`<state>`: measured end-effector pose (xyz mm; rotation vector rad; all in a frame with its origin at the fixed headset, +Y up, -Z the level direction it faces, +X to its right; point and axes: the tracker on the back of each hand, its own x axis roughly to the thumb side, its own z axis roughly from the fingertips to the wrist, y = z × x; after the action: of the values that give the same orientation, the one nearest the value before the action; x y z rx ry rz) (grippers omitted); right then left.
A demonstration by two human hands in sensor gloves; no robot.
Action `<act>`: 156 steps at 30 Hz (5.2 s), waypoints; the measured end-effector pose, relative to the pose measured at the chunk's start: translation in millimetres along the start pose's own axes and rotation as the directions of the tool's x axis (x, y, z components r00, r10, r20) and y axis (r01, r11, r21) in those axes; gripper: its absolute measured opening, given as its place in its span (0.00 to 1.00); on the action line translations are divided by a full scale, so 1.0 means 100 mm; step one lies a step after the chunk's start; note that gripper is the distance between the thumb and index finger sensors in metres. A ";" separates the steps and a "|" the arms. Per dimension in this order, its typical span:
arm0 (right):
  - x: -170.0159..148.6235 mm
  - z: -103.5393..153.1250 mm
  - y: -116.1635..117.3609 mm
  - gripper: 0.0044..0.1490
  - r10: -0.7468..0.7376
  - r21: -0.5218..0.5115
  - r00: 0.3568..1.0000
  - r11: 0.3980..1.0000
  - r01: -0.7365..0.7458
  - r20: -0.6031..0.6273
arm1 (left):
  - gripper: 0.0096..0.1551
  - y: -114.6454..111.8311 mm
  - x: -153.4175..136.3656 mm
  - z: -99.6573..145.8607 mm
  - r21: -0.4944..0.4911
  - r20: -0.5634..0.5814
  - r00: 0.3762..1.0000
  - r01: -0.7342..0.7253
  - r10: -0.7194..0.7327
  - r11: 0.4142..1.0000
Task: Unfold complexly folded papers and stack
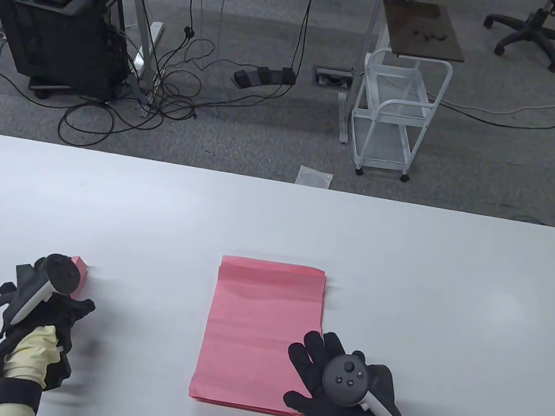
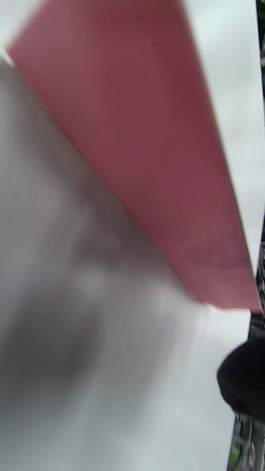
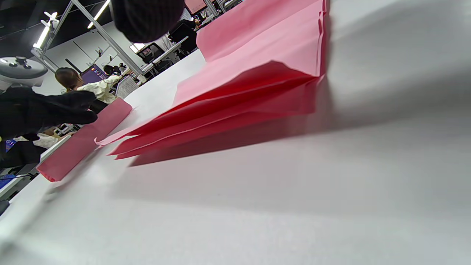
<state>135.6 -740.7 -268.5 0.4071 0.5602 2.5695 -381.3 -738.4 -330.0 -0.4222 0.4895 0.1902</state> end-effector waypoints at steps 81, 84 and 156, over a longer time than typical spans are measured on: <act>-0.32 -0.41 -0.35 0.46 -0.612 -0.248 0.729 0.688 0.682 0.306 | 0.22 -0.66 1.52 0.66 -0.418 0.623 0.429 -0.525 0.654 0.741; -0.31 -0.41 -0.38 0.38 -0.616 -0.285 0.703 0.645 0.709 0.356 | 0.22 -0.66 1.55 0.70 -0.433 0.620 0.426 -0.515 0.659 0.740; -0.43 -1.01 -1.05 0.24 -0.782 -0.313 0.623 0.595 0.740 -0.013 | 0.23 -0.72 1.44 1.02 -0.447 0.716 0.330 -0.461 0.615 0.767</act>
<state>174.3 -709.7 -412.4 -0.1344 0.3033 1.7780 -193.8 -747.6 -294.3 -0.2562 -0.4070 1.0738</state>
